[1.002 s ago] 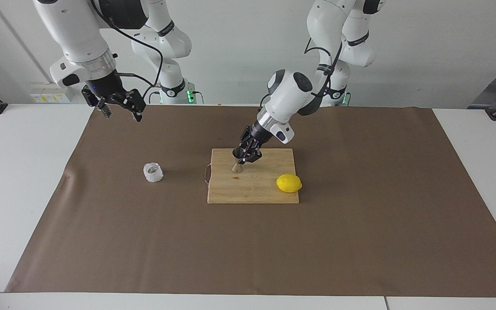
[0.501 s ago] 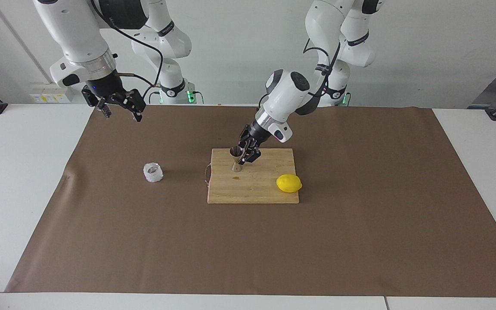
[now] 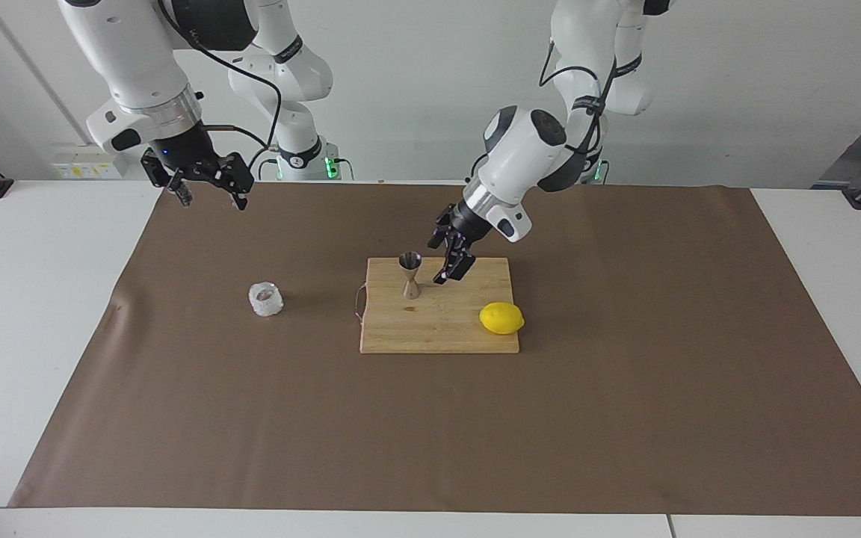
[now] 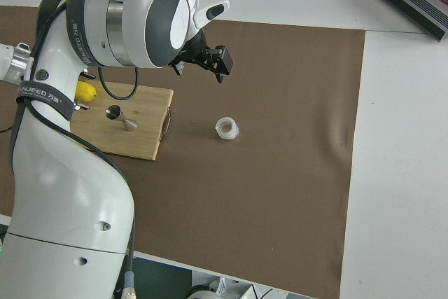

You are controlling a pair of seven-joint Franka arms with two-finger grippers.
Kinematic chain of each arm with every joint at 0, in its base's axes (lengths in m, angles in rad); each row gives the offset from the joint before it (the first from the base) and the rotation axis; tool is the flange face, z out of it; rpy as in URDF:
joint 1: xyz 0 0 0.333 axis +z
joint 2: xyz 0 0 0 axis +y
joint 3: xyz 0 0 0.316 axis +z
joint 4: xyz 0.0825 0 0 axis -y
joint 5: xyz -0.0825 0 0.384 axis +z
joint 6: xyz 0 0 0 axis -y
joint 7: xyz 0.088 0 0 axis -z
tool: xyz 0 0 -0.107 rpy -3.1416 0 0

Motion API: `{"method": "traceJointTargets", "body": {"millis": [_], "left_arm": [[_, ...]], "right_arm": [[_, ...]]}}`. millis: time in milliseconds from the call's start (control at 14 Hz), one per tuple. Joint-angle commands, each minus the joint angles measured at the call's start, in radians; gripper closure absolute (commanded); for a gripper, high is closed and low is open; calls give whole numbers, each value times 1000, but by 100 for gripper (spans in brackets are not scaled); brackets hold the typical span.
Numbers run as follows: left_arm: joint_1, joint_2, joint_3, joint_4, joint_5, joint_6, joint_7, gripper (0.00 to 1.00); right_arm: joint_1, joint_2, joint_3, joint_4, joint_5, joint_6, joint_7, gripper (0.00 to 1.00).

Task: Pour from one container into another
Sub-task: 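Set the metal cup on the board and open the left gripper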

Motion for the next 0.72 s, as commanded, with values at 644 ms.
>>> {"method": "traceJointTargets", "body": {"millis": [644], "left_arm": [[438, -201, -1, 35, 230, -470, 722, 0]], "right_arm": [[-23, -86, 4, -243, 22, 180, -867, 0]]}}
